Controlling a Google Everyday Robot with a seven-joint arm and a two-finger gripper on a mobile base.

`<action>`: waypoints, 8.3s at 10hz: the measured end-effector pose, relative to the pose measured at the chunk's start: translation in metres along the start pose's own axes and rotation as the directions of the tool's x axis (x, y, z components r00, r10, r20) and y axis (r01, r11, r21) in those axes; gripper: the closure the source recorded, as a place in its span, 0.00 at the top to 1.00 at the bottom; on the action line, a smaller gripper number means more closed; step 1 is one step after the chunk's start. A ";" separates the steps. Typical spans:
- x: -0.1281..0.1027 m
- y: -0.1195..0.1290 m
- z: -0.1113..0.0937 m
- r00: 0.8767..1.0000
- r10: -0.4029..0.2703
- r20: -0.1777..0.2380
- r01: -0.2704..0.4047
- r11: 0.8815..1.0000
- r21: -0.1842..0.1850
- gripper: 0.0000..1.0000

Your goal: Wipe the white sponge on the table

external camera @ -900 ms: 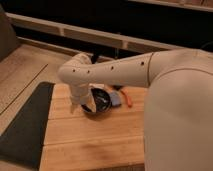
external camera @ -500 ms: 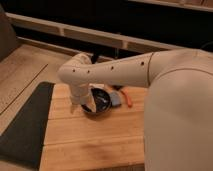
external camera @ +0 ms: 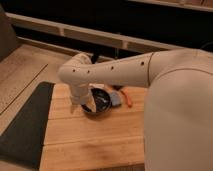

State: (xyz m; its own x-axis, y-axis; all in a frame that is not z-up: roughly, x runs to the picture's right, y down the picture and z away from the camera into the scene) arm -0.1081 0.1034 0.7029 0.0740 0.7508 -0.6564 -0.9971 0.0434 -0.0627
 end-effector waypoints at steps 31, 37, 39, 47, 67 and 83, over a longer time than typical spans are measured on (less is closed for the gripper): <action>-0.116 -0.160 -0.063 0.846 -0.407 0.345 0.373 0.913 0.164 0.65; -0.130 -0.170 -0.054 0.808 -0.461 0.368 0.430 0.887 0.166 0.65; -0.137 -0.211 -0.009 0.849 -0.415 0.326 0.384 0.910 0.158 0.65; -0.168 -0.235 0.100 0.908 -0.345 0.240 0.360 0.933 -0.022 0.65; -0.173 -0.220 0.158 0.916 -0.382 0.119 0.396 0.909 -0.133 0.09; -0.145 -0.267 0.141 0.911 -0.396 -0.113 0.397 0.918 -0.019 0.09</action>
State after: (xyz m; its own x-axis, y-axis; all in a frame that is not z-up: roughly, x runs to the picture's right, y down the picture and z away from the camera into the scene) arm 0.1450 0.0758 0.9206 0.4643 0.5923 -0.6585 -0.8855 0.3252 -0.3319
